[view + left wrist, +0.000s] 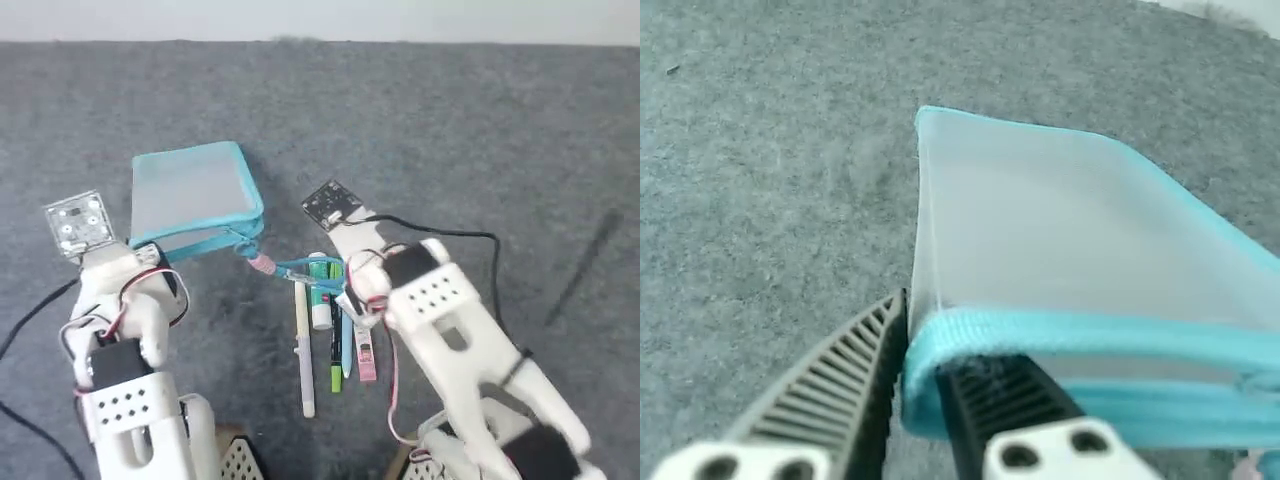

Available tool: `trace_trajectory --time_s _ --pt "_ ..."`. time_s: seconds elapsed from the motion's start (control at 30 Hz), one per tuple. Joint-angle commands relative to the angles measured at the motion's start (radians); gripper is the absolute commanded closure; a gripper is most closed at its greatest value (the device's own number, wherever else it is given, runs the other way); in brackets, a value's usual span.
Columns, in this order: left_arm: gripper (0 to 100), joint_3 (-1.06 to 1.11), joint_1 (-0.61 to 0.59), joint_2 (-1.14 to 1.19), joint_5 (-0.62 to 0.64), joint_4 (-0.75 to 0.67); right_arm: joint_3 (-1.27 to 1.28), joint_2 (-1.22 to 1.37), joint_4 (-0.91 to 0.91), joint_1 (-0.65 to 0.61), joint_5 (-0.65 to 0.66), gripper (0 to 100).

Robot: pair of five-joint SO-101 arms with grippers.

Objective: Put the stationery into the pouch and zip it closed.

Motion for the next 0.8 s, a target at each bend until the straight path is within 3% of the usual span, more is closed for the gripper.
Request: trace_trajectory --time_s 0.0,0.23,0.77 --pt "99 -0.058 -0.009 0.012 0.015 0.005 -0.009 0.104 -0.071 -0.042 -0.089 73.5" --pt "99 -0.058 -0.021 0.012 0.005 0.002 -0.003 0.159 -0.128 -0.088 -0.187 73.5" --pt "99 -0.056 -0.020 0.012 0.003 0.003 0.132 0.197 -0.199 -0.099 -0.186 73.5"
